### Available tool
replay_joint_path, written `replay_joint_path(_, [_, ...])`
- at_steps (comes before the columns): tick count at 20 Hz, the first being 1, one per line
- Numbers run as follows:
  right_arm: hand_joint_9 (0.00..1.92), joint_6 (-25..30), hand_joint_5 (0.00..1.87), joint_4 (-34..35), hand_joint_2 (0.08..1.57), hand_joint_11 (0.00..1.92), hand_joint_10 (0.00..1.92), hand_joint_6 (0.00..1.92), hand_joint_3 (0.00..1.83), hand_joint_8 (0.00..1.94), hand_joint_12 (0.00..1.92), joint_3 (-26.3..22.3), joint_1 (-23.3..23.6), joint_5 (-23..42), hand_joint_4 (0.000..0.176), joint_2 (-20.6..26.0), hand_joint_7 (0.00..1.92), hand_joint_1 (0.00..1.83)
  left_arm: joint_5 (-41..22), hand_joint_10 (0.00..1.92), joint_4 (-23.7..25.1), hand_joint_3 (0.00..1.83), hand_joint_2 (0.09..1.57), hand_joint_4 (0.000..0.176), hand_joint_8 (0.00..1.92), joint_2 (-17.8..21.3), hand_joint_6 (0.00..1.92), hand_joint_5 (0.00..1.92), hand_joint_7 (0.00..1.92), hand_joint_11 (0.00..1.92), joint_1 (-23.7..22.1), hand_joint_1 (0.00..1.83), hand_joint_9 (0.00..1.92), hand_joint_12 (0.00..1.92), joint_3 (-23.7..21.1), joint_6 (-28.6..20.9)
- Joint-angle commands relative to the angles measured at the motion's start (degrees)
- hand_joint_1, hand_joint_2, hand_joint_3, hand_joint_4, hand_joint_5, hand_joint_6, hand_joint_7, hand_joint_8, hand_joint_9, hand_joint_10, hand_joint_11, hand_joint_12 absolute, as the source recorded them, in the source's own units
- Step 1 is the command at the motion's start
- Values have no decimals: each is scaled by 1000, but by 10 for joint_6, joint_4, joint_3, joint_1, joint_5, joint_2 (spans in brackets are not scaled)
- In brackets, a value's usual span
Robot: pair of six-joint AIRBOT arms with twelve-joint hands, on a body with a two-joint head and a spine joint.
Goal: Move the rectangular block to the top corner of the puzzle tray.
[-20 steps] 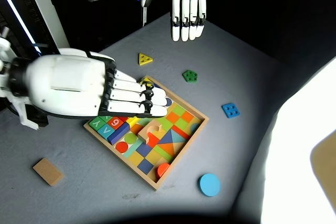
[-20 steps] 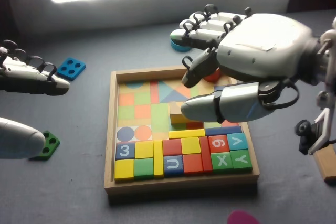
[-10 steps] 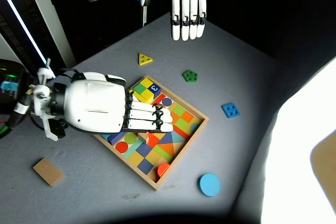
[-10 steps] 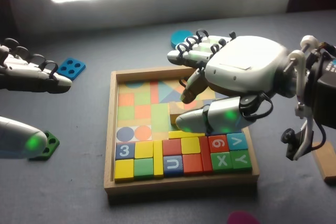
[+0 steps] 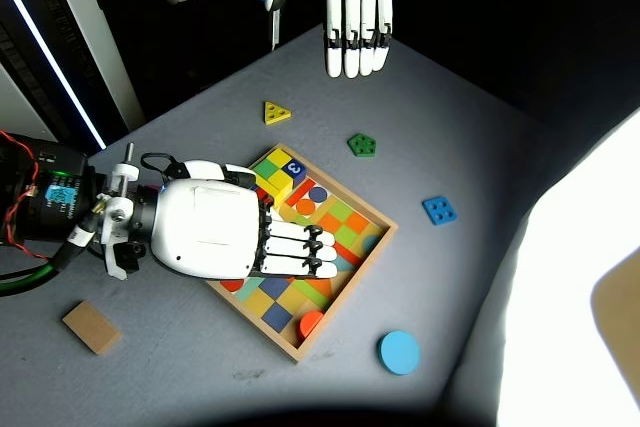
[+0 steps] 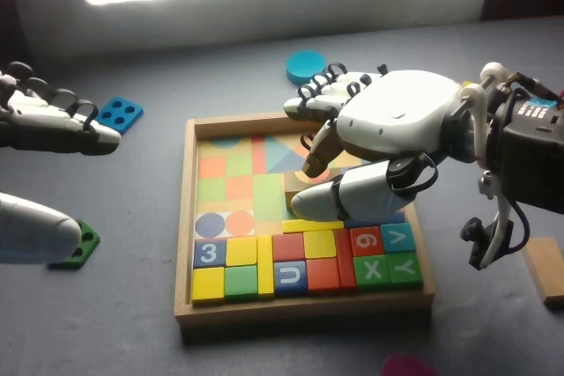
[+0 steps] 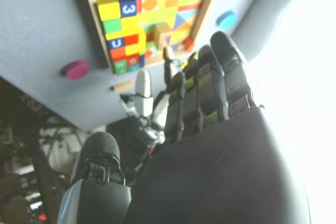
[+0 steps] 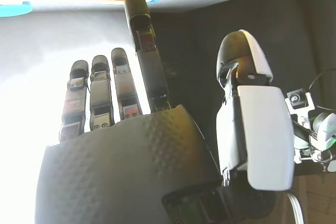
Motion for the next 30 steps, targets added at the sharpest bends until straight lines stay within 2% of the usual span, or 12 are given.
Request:
replay_joint_path(1, [0,-3,788,-1,1158,0,0,11,0,6,0,0,2,57,1,1,51,0,47,4,6,0,1247,0,0,0,0,135,173,0,-9,0,178,564,0,0])
replay_joint_path(6, [0,-7,770,-1,1156,0,0,2,0,0,0,0,-3,55,16,0,23,0,47,7,6,0,1251,0,3,0,4,154,189,0,-9,0,203,614,-1,0])
replay_joint_path(7, [0,-9,766,-1,1165,0,0,1,1,5,0,0,-4,54,8,-1,30,0,47,2,6,1,1254,0,3,0,2,152,192,0,-9,0,195,575,-3,0])
replay_joint_path(10, [0,-13,793,-1,1164,0,0,12,1,17,0,0,-8,51,0,-2,62,0,47,7,6,0,1251,0,2,0,2,146,192,0,-10,0,214,591,-7,0])
replay_joint_path(13, [0,-16,779,-1,1156,0,0,5,0,4,0,0,-10,51,8,-2,37,0,47,2,6,0,1254,0,1,0,0,141,181,0,-10,0,190,563,-10,0])
replay_joint_path(14, [0,-16,787,-1,1161,0,0,9,0,6,0,0,-11,51,0,-2,42,0,47,6,6,0,1250,0,2,0,0,142,185,0,-10,0,199,568,-13,0])
replay_joint_path(20, [0,-16,785,2,1162,0,0,7,0,8,0,20,-14,51,4,-3,57,0,47,3,6,2,1256,0,0,0,2,143,187,0,-10,0,213,547,-11,0])
replay_joint_path(23, [0,-16,787,12,1164,0,0,8,1,13,0,43,-14,48,0,-4,73,0,47,4,6,0,1249,0,6,1,6,155,199,0,-8,0,218,584,-13,0])
replay_joint_path(25, [0,-16,785,13,1170,0,0,7,4,11,0,53,-14,47,0,-3,73,0,47,4,6,0,1249,0,2,1,2,149,199,0,-9,0,203,498,-20,0])
replay_joint_path(30, [0,-16,766,13,1172,0,0,0,4,1,0,70,-16,44,0,-2,54,0,47,0,6,1,1251,0,0,1,0,150,173,0,-9,0,185,553,-18,0])
